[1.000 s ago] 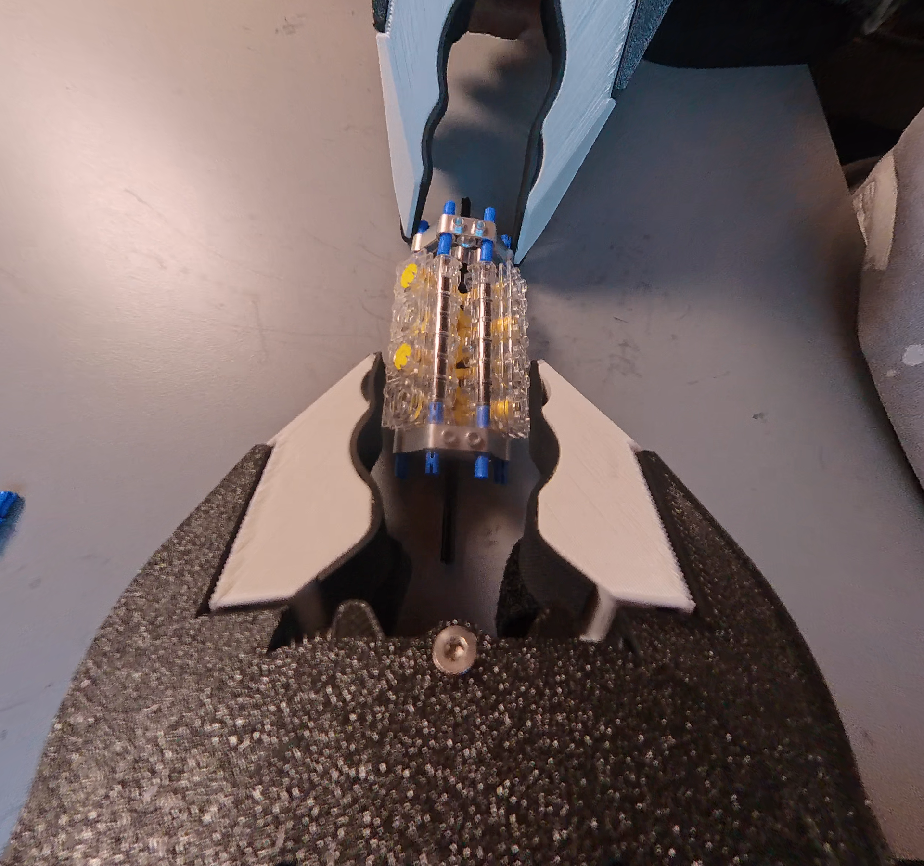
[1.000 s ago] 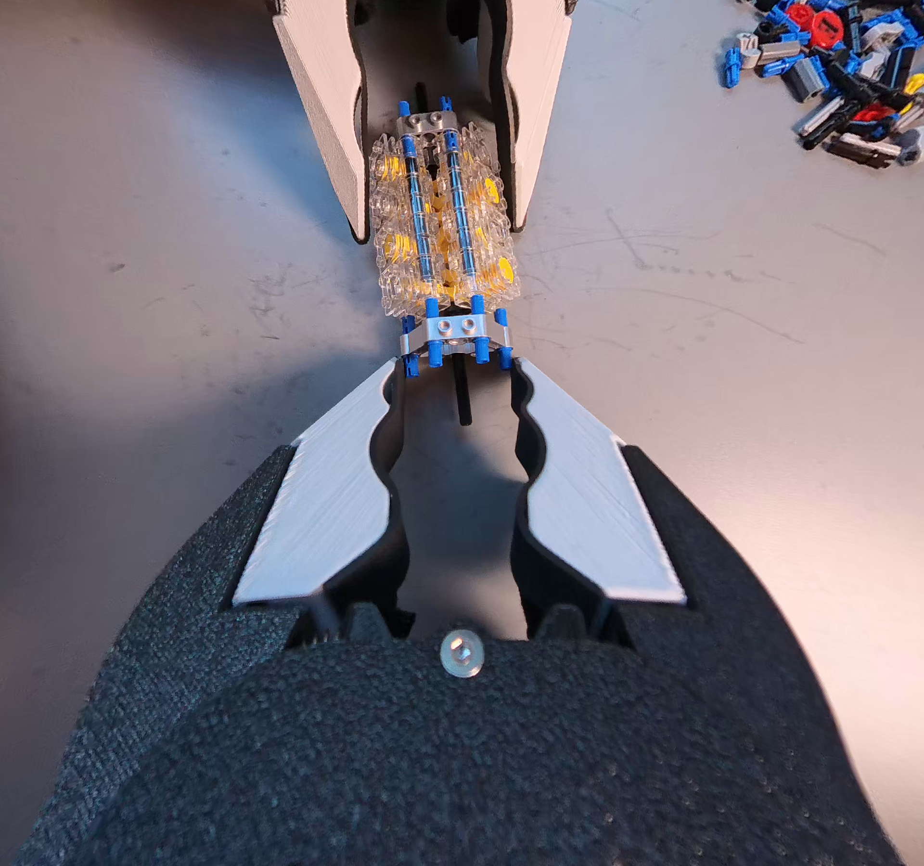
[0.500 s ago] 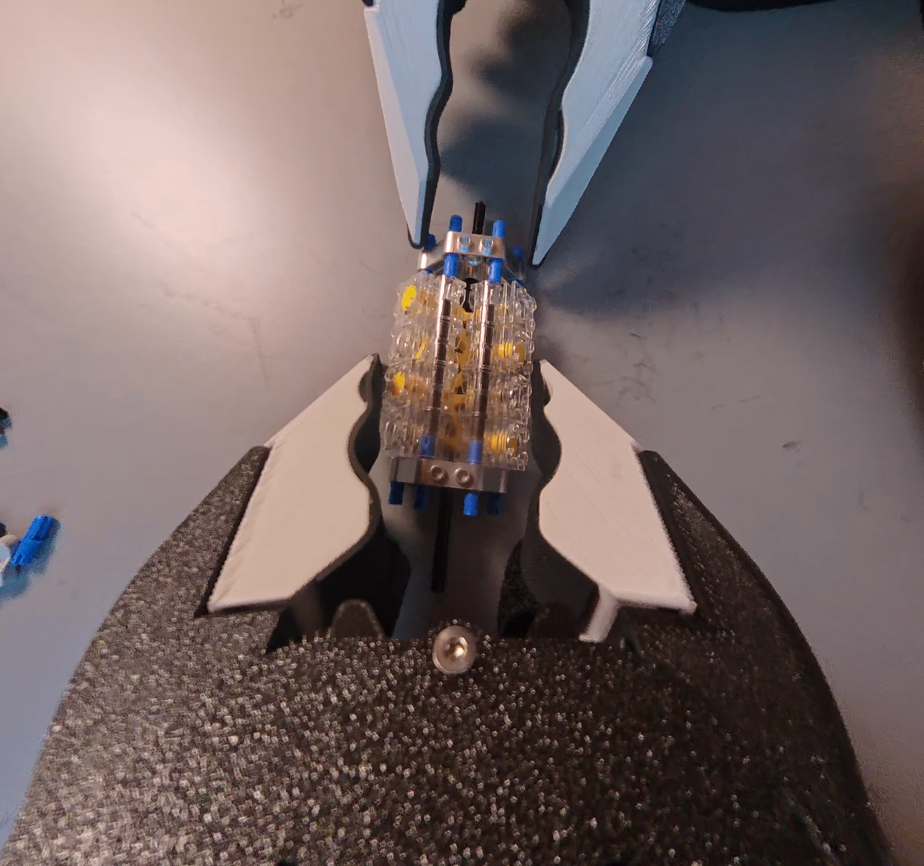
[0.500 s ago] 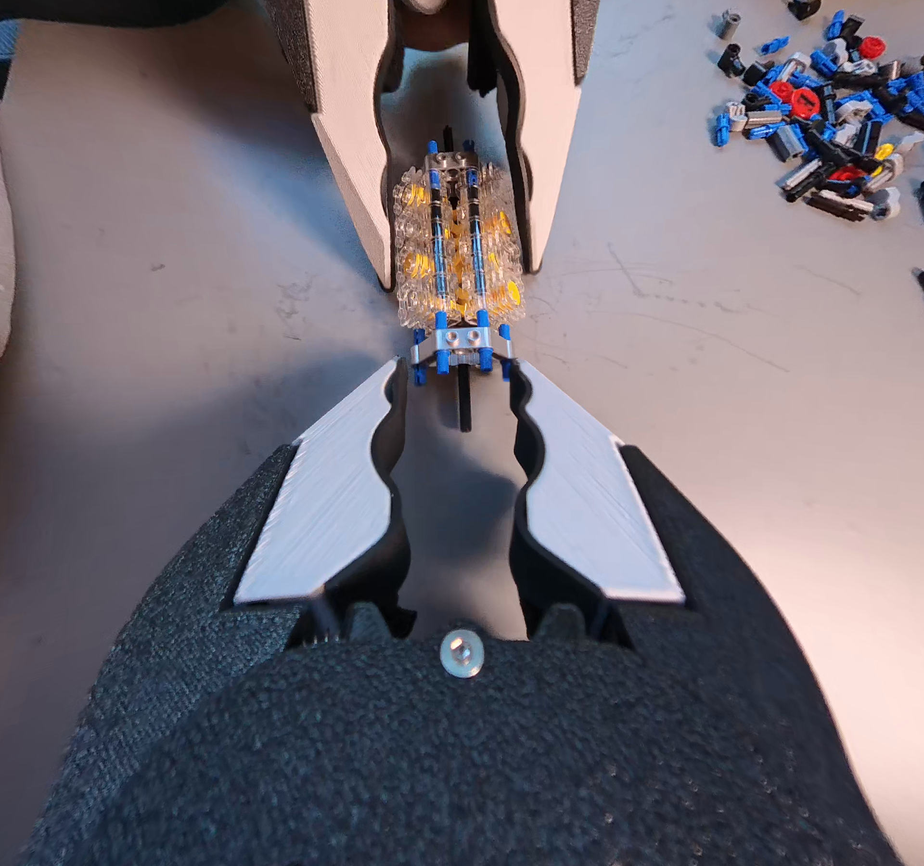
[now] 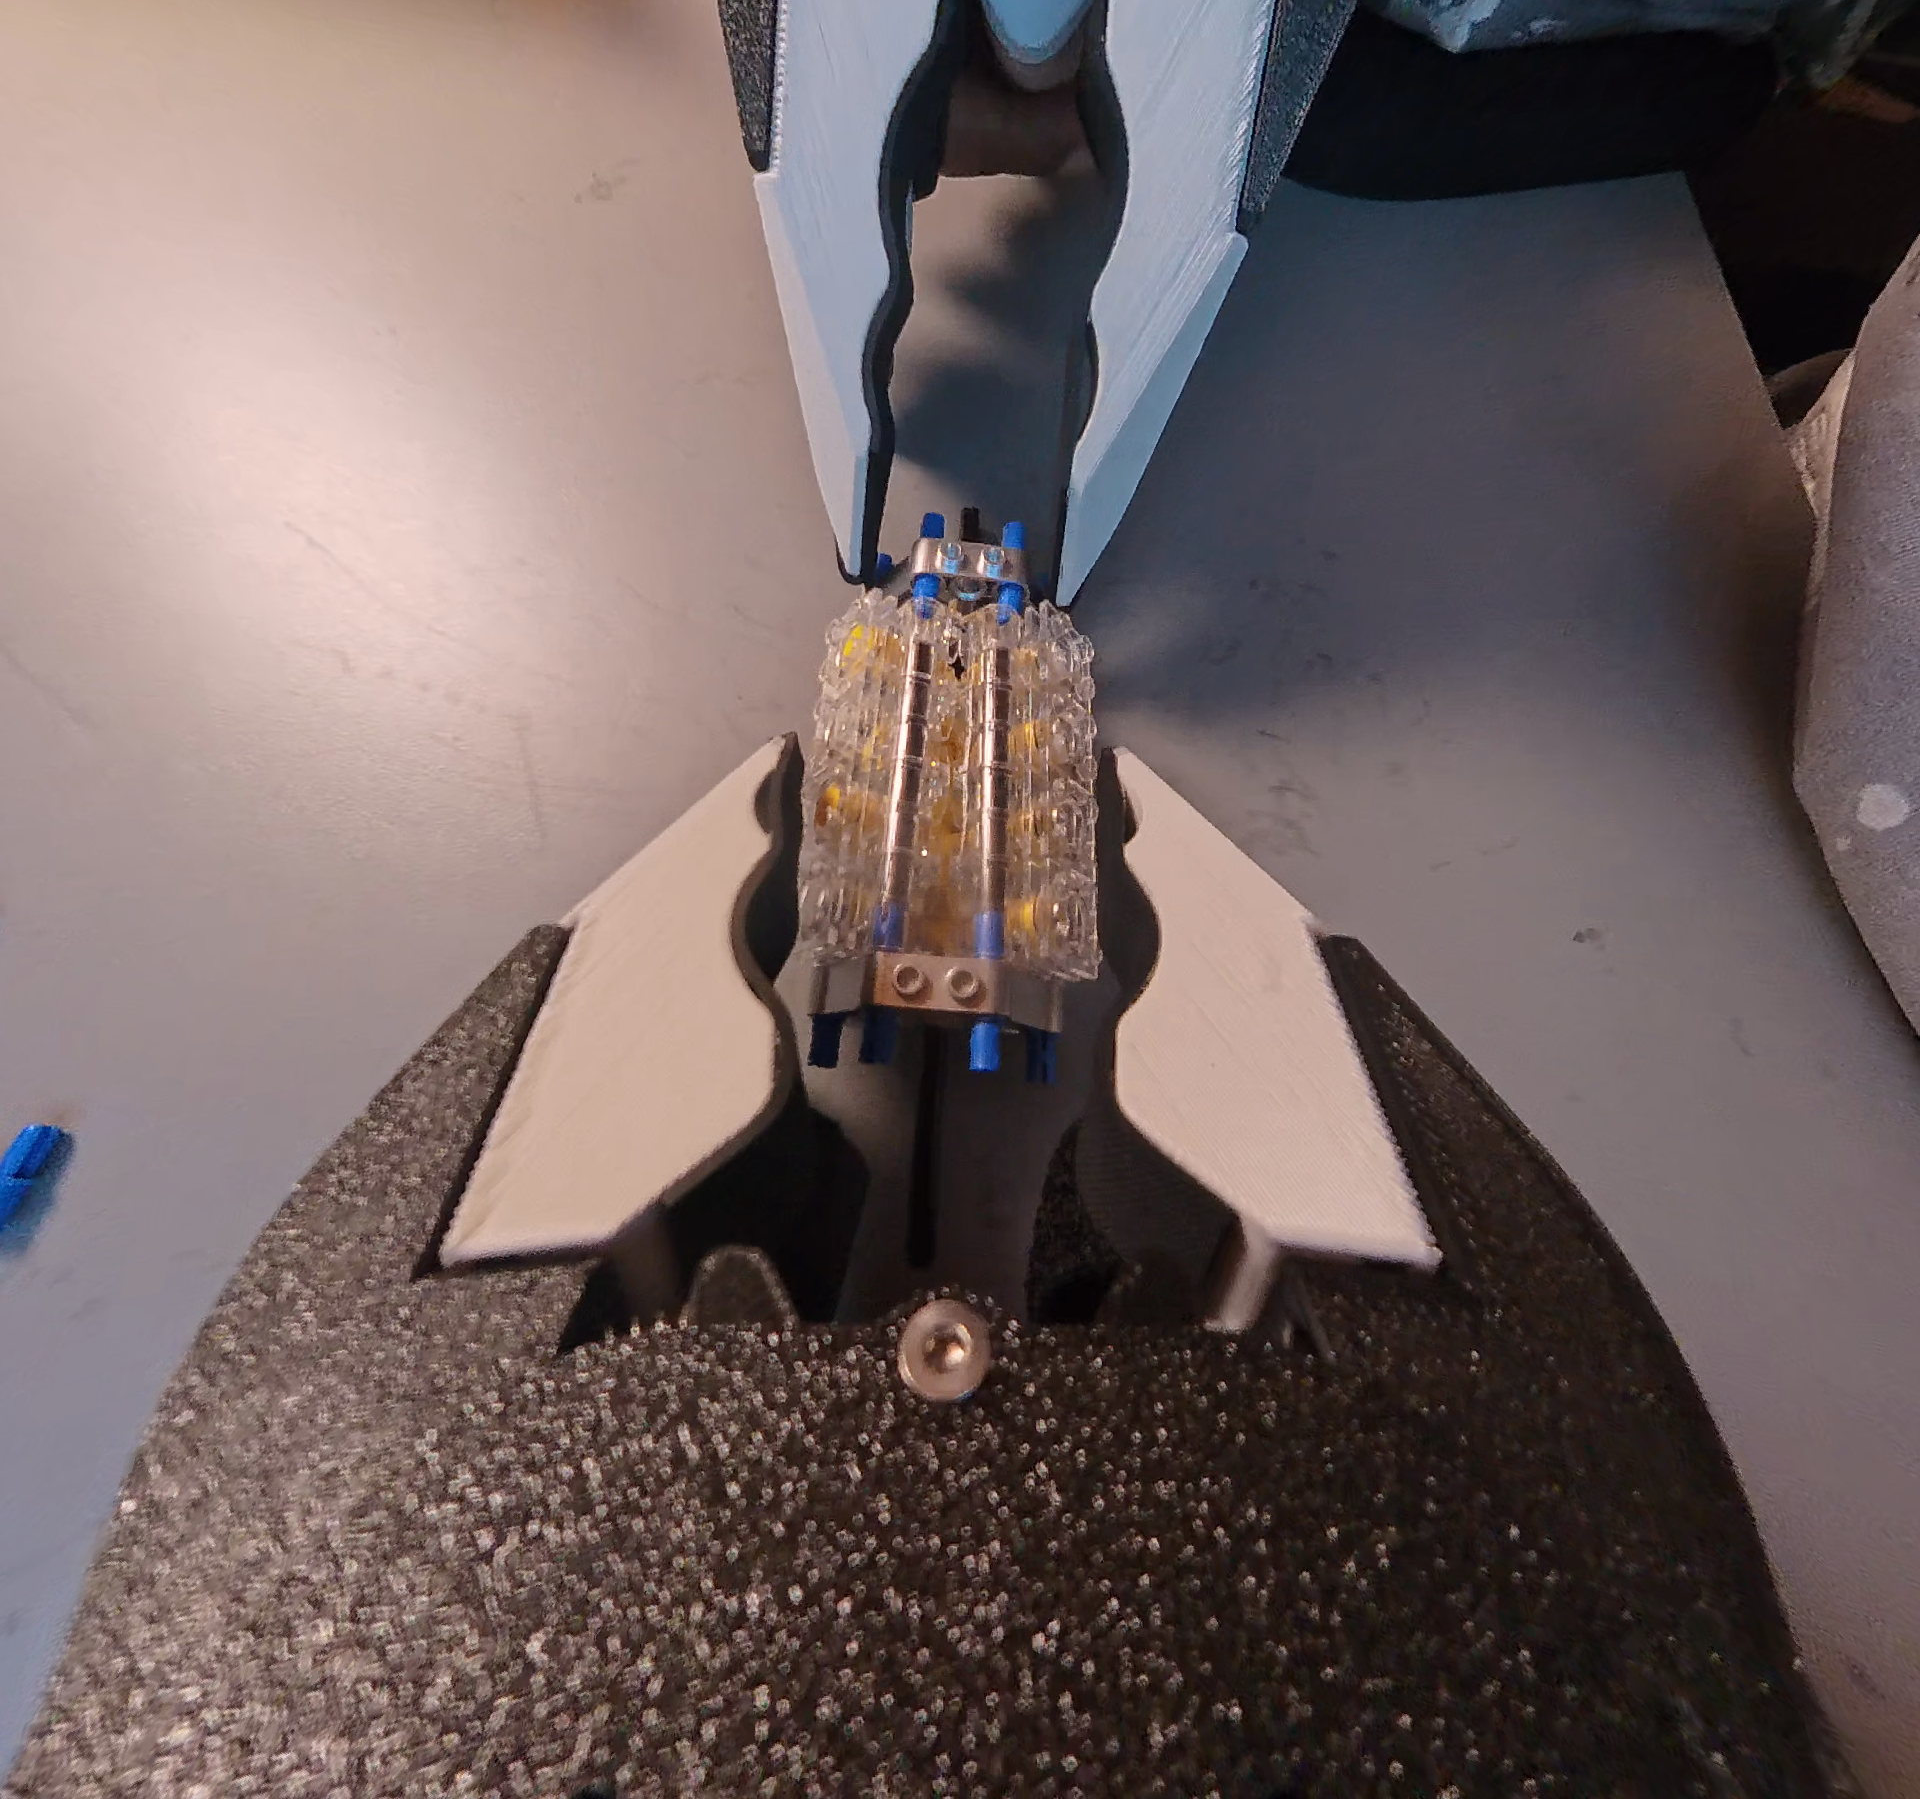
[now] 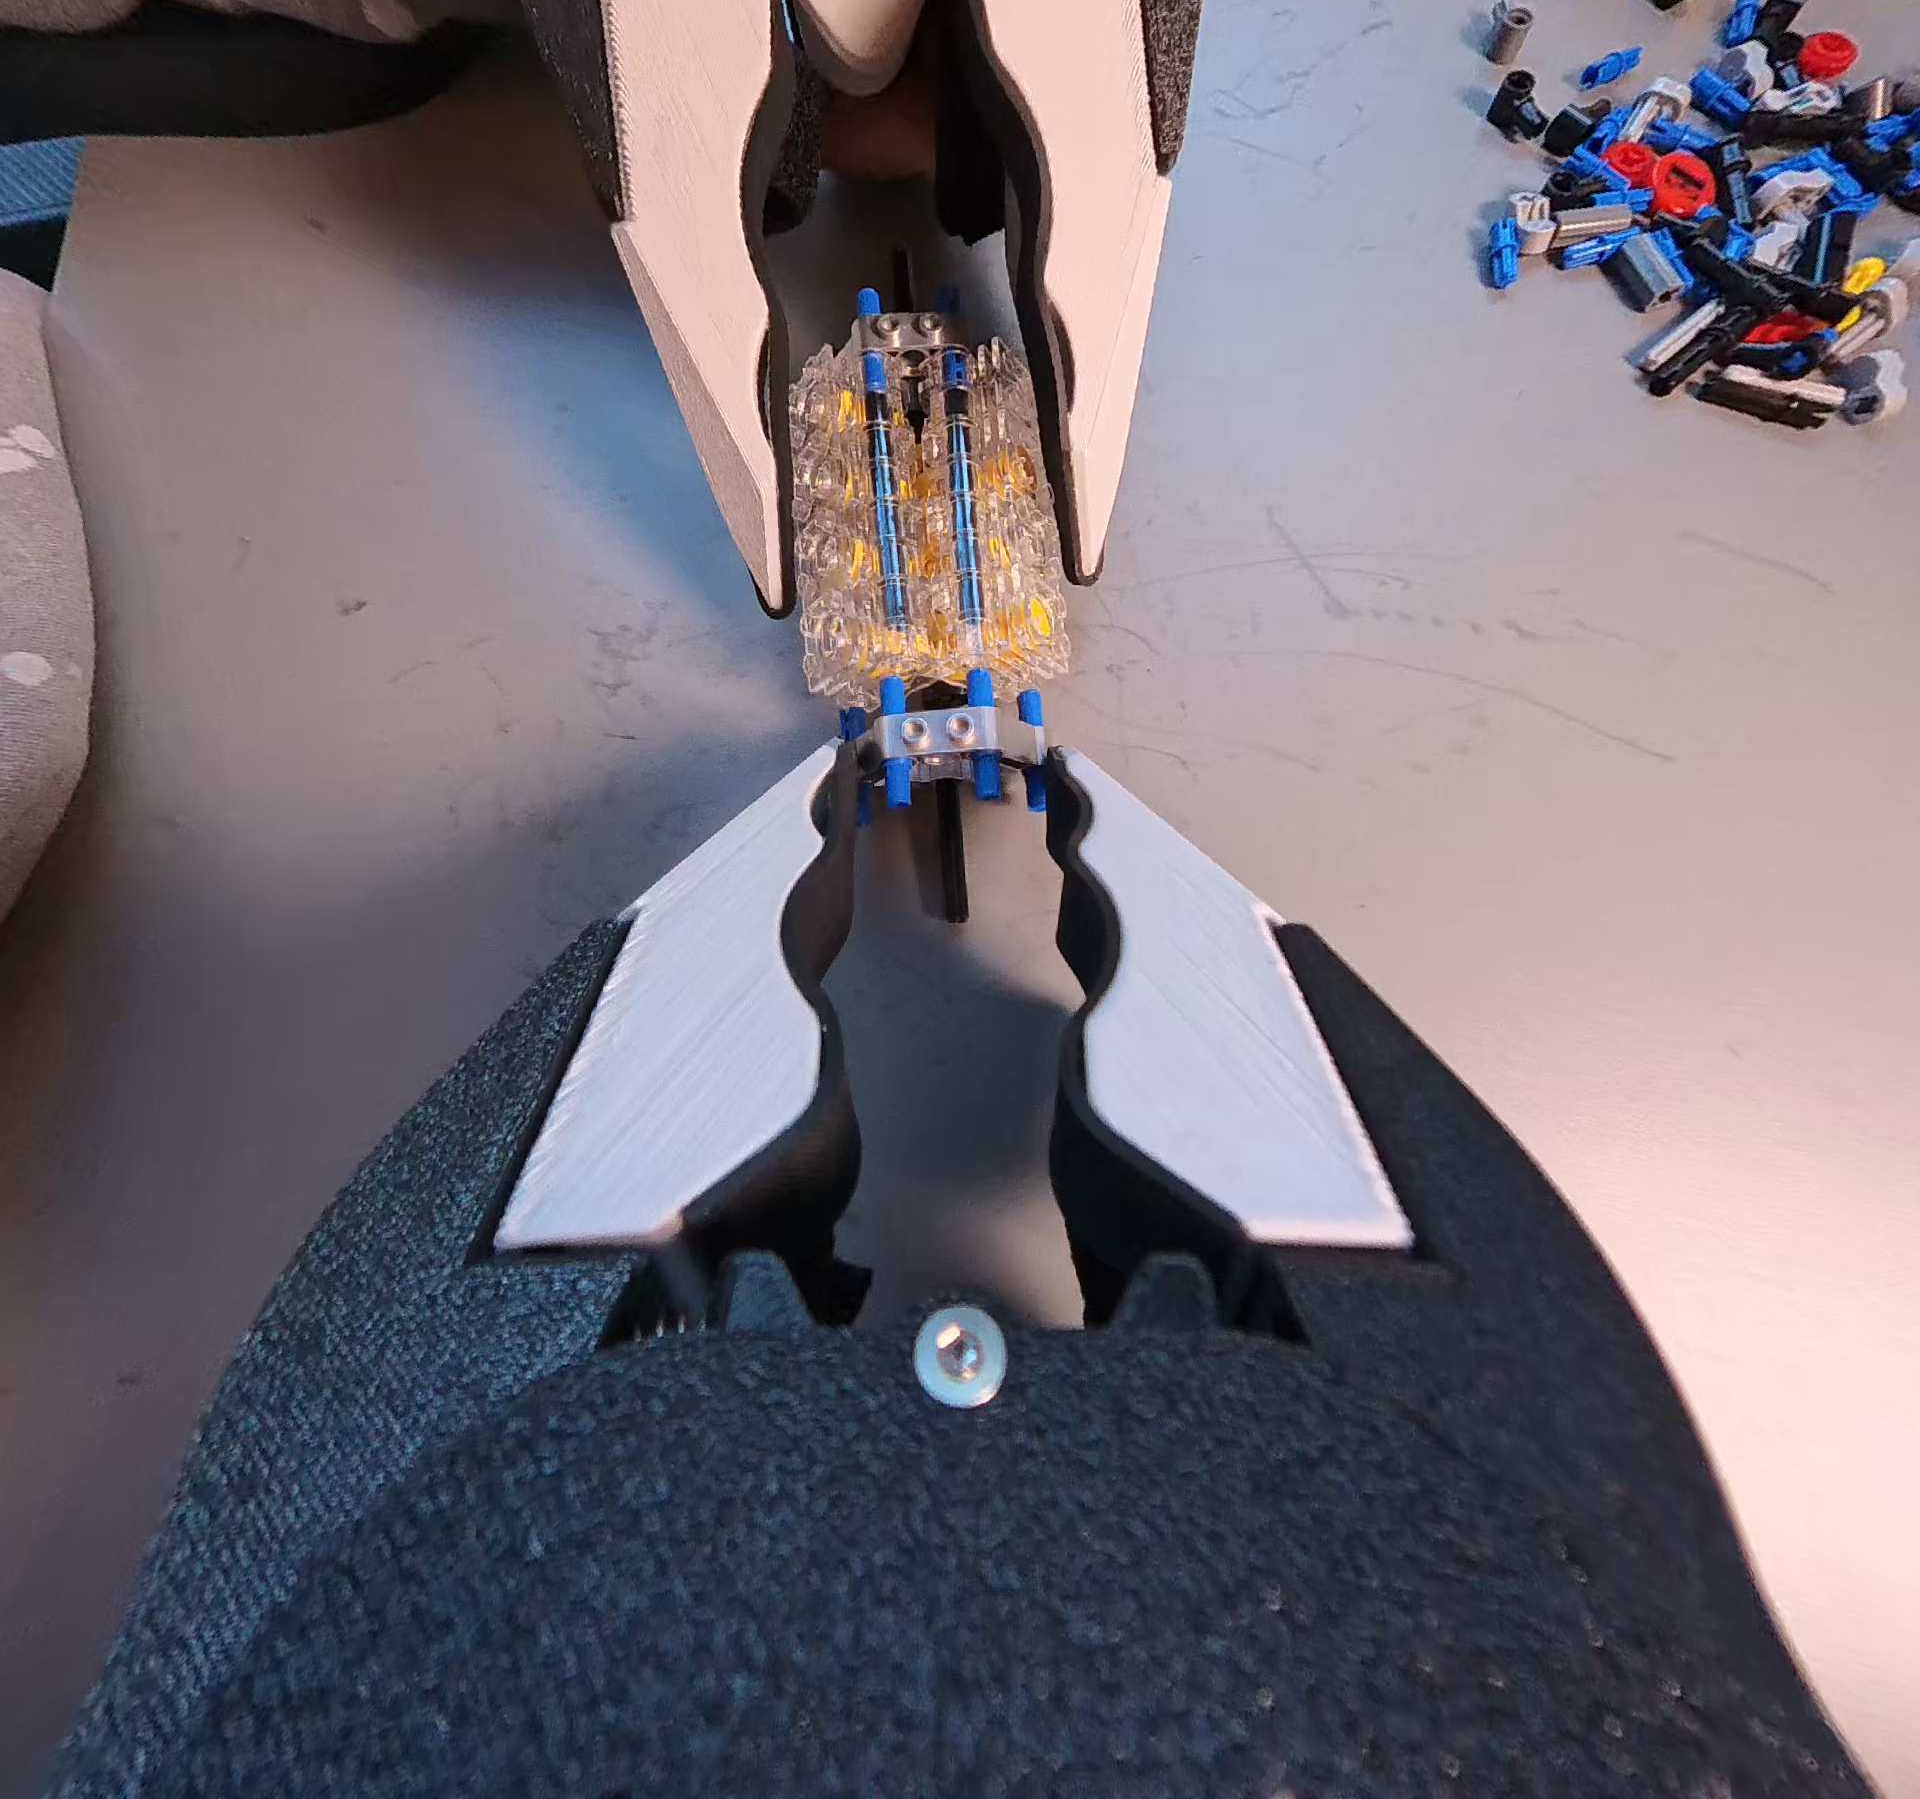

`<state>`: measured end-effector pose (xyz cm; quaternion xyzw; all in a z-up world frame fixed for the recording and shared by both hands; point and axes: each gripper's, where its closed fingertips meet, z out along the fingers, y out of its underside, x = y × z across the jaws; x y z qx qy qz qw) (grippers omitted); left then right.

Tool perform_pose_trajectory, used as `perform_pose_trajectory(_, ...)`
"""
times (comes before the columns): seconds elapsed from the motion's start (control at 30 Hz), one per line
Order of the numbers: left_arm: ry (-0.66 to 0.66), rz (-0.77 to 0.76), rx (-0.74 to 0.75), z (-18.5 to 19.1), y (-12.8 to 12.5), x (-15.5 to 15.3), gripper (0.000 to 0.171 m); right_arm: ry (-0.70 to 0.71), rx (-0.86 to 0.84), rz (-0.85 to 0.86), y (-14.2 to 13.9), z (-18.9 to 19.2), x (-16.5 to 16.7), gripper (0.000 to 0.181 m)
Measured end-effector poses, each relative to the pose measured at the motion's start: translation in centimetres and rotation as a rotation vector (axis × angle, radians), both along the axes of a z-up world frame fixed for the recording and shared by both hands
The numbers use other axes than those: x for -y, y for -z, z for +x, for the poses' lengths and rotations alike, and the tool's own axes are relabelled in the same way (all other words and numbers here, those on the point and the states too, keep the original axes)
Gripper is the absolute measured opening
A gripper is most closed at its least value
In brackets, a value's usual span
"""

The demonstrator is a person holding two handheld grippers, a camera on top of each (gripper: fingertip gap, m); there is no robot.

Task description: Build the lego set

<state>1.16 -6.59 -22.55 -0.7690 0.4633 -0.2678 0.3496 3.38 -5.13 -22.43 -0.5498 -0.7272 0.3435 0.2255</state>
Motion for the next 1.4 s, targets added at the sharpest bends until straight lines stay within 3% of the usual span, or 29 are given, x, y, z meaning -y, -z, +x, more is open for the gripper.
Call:
perform_pose_trajectory(0.5, 0.02, 0.008, -0.055, 0.4, 0.8, 0.3, 0.055, -0.016, -0.041, -0.037, -0.9, 0.0, 0.5, 0.031)
perform_pose_trajectory(0.7, 0.016, 0.001, -0.051, 0.4, 0.7, 0.4, 0.055, -0.113, -0.074, 0.081, -1.6, 1.7, 0.3, 0.036)
perform_pose_trajectory(0.83, 0.016, 0.007, -0.051, 0.4, 0.7, 0.4, 0.055, -0.11, -0.025, 0.125, -0.1, 1.3, 0.3, 0.034)
perform_pose_trajectory(0.93, 0.023, 0.017, -0.053, 0.4, 0.8, 0.5, 0.055, -0.098, -0.02, 0.078, 0.0, 1.0, 0.6, 0.025)
perform_pose_trajectory(1.4, 0.067, 0.114, -0.079, 0.0, 0.7, 0.7, 0.055, -0.013, 0.022, -0.018, 0.0, 0.7, 0.7, 0.024)
